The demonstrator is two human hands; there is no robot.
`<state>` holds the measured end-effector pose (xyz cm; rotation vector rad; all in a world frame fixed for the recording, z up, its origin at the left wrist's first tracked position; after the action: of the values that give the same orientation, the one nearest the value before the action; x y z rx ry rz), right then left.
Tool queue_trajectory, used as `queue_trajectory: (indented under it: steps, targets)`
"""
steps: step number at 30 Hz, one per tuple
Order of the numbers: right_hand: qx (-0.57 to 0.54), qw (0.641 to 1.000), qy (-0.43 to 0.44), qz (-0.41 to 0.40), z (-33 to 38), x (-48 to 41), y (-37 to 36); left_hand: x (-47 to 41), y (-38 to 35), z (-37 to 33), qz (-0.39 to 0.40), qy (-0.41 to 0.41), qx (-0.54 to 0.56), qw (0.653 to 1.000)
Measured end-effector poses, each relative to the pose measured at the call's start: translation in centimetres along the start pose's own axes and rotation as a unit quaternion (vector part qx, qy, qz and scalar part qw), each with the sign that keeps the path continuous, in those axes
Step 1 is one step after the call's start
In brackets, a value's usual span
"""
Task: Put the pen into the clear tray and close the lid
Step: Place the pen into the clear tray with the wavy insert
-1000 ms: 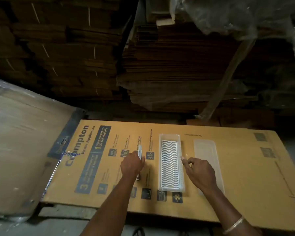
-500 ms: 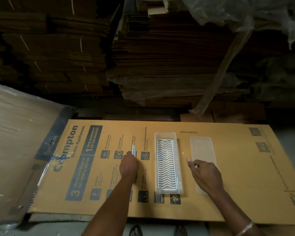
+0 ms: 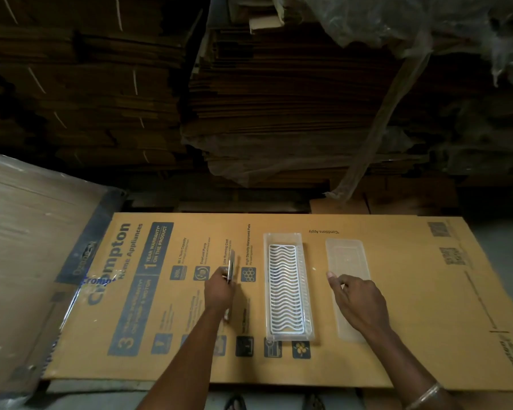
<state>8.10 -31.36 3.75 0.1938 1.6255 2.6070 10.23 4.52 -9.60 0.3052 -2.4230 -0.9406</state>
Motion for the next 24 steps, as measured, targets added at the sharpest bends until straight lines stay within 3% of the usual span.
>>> queue_trajectory:
  steps: [3, 5, 8, 14, 24]
  targets:
    - [-0.001, 1.0, 0.007, -0.002, 0.4, -0.2, 0.0, 0.9, 0.6, -0.8, 0.038, 0.006, 0.171, 0.985]
    - [-0.003, 1.0, 0.008, -0.007, 0.6, -0.3, 0.0, 2.1, 0.4, -2.0, 0.104, 0.035, 0.299, 0.948]
    - [-0.006, 1.0, 0.013, -0.01, 0.8, -0.3, -0.3, 4.2, 0.7, -4.9, 0.166, 0.036, 0.394, 0.903]
    - [0.002, 1.0, 0.01, -0.016, 1.2, -0.6, -0.8, 8.0, 0.8, -8.5, 0.208, 0.025, 0.448, 0.869]
    - [0.004, 1.0, 0.018, -0.021, 1.2, -1.3, -1.0, 9.7, 0.8, -9.9, 0.228, 0.004, 0.414, 0.881]
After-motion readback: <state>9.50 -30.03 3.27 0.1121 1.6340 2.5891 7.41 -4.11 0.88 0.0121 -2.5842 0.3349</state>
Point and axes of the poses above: each hand's wrist, its own x-axis away from the middle knuckle, its own y-axis out of the back of the hand, z = x × y, the point moved 9 cm from there along -x, towards the middle knuckle, and after that the axes turned 3 degrees about x, right-handed, at the moved point
